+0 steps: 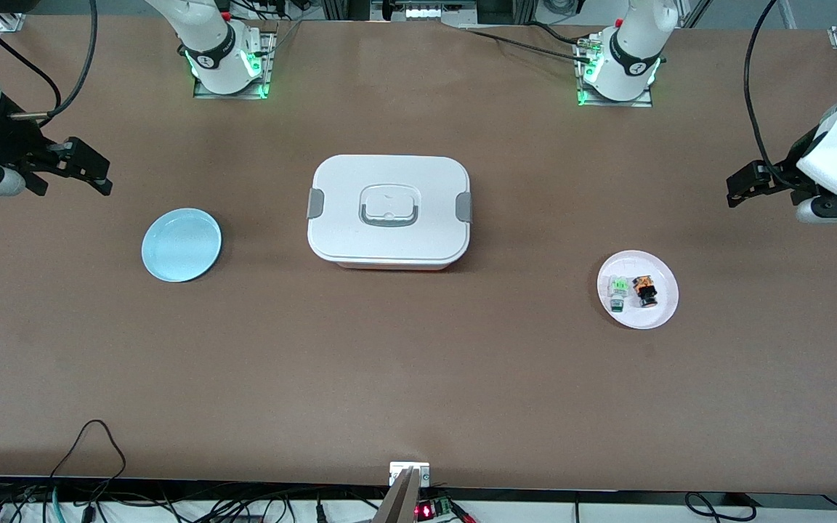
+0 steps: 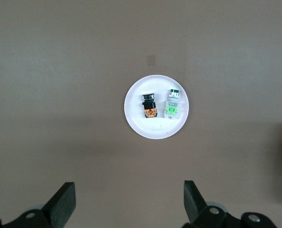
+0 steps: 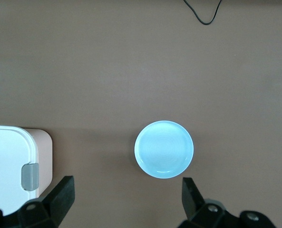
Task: Transfer orange switch to right arm and place
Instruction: 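Move the left gripper over the white plate of switches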
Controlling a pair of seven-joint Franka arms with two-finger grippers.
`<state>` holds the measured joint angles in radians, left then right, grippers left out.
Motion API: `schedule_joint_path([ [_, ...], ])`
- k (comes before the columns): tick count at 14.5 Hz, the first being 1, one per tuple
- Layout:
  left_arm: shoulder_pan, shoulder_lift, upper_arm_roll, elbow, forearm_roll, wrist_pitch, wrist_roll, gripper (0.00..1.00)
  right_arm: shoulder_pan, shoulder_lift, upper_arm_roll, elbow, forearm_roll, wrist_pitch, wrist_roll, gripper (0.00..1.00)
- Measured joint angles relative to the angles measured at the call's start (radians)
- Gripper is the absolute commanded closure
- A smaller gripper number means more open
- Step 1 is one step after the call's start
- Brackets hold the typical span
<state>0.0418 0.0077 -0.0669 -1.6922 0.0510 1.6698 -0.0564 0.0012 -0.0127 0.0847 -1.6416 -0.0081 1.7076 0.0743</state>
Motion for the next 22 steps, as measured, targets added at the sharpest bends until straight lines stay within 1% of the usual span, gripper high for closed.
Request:
schedule_joint_path([
  [2, 0.000, 0.000, 0.000, 0.000, 0.000, -0.001, 0.001, 0.00, 0.001, 0.000, 0.000, 0.001, -0.002, -0.011, 0.000, 0.00],
  [6, 0.006, 0.001, 0.002, 0.001, 0.000, -0.002, 0.002, 0.00, 0.008, 0.005, 0.001, 0.024, -0.033, -0.051, 0.001, 0.00],
  [9, 0.007, 0.004, 0.002, 0.001, 0.000, -0.017, 0.003, 0.00, 0.021, 0.013, 0.002, 0.028, -0.040, -0.045, 0.003, 0.00],
  [12, 0.001, 0.006, -0.002, 0.002, -0.001, -0.123, 0.006, 0.00, 0.031, 0.021, 0.002, 0.031, -0.043, -0.033, 0.003, 0.00],
  [15, -0.013, 0.018, -0.026, 0.002, -0.019, -0.253, 0.023, 0.00, 0.031, 0.027, 0.002, 0.031, -0.044, -0.035, -0.002, 0.00],
  [17, -0.022, 0.031, -0.035, 0.002, -0.027, -0.300, 0.172, 0.00, 0.031, 0.040, 0.002, 0.031, -0.044, -0.036, -0.006, 0.00],
  [19, -0.021, 0.052, -0.038, -0.002, -0.027, -0.308, 0.352, 0.00, 0.031, 0.050, 0.002, 0.031, -0.044, -0.037, -0.007, 0.00],
  [21, -0.020, 0.072, -0.037, -0.017, -0.027, -0.280, 0.466, 0.00, 0.037, 0.057, 0.003, 0.030, -0.044, -0.052, -0.007, 0.00],
  [22, -0.020, 0.080, -0.038, -0.035, -0.027, -0.236, 0.524, 0.00, 0.041, 0.059, 0.003, 0.030, -0.044, -0.059, -0.006, 0.00],
])
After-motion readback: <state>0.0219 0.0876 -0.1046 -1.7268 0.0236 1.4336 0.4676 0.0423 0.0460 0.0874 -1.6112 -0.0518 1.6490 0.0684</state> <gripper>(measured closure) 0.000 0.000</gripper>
